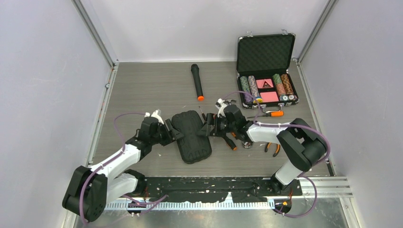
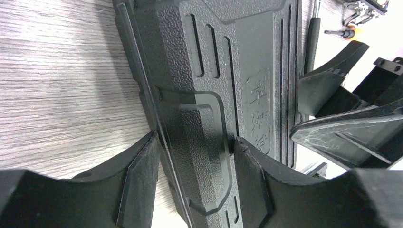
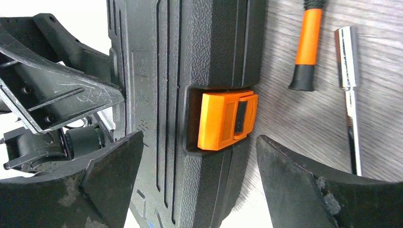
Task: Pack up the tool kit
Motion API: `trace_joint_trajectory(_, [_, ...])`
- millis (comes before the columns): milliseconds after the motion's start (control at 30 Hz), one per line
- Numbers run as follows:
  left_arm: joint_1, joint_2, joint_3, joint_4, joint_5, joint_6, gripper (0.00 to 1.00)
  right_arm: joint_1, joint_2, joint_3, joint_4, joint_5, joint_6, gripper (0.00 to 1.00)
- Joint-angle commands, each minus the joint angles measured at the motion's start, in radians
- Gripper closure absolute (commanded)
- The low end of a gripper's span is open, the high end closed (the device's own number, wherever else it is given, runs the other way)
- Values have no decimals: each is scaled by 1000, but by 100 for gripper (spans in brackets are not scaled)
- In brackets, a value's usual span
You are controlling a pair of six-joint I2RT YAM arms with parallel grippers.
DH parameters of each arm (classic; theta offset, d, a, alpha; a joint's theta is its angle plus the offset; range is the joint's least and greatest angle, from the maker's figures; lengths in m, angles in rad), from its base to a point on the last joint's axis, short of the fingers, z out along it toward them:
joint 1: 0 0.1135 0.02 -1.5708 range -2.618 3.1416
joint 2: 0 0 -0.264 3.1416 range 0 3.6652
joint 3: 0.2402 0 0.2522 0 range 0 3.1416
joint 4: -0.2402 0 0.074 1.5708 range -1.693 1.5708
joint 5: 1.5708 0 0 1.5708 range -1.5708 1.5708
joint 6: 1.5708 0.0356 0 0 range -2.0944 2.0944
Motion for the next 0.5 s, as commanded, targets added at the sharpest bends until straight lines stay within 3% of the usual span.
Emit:
trace_joint_trajectory(0, [18, 15, -66, -85, -5, 22, 52, 18, 42, 34, 101, 6, 54, 7])
trace_joint_trajectory(167, [19, 26, -81, -57, 17, 6, 53, 21, 113, 39, 169, 20, 90, 10])
trace_joint_trajectory(333, [21, 28, -85, -43, 31, -3, 46, 21, 182, 52, 250, 0, 100, 13])
trace_joint_trajectory(467, [24, 30, -94, -27, 43, -9, 45, 21, 207, 37, 353, -27, 116, 22])
